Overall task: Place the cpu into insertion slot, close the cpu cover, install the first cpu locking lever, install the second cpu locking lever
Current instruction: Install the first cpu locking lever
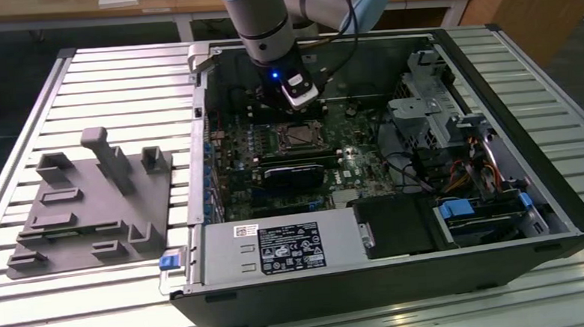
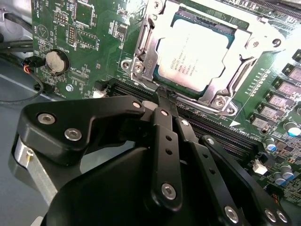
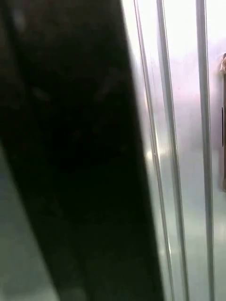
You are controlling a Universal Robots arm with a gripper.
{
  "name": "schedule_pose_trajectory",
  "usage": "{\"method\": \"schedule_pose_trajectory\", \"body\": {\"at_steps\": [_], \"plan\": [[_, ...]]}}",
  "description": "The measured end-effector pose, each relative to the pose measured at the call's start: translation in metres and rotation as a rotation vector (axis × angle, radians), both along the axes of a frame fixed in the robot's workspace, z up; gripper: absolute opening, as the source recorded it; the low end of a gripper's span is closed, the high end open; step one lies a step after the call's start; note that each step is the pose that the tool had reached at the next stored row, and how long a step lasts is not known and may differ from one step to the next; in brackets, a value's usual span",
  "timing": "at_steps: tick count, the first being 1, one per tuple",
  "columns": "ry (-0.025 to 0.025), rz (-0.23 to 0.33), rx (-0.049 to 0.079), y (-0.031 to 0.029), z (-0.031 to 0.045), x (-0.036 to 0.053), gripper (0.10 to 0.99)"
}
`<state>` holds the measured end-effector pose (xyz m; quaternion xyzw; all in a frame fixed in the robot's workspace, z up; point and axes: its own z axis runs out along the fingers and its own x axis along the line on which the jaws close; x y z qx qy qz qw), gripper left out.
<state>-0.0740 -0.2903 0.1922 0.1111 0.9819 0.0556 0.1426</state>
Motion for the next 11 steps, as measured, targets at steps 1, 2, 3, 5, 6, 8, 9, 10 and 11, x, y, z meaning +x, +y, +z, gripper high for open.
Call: {"method": "schedule_pose_trajectory", "body": {"at_steps": [1, 2, 3, 5, 6, 8, 9, 10, 11], "plan": [[0.0000, 0.000, 0.000, -0.0002, 0.0000, 0.0000, 0.106], [-0.0001, 0.000, 0.000, -0.0003, 0.0000, 0.0000, 0.106], [0.0000, 0.000, 0.000, -0.0006, 0.0000, 0.0000, 0.106], [0.0000, 0.000, 0.000, -0.0010, 0.0000, 0.0000, 0.106], [0.0000, 0.000, 0.000, -0.0012, 0.0000, 0.0001, 0.106], [0.0000, 0.000, 0.000, -0.0015, -0.0001, 0.0000, 0.106], [-0.0001, 0.000, 0.001, -0.0016, -0.0002, 0.0001, 0.106], [0.0001, 0.000, 0.002, -0.0018, -0.0004, 0.0001, 0.106], [0.0001, 0.000, 0.003, -0.0018, -0.0005, 0.0002, 0.106]]}}
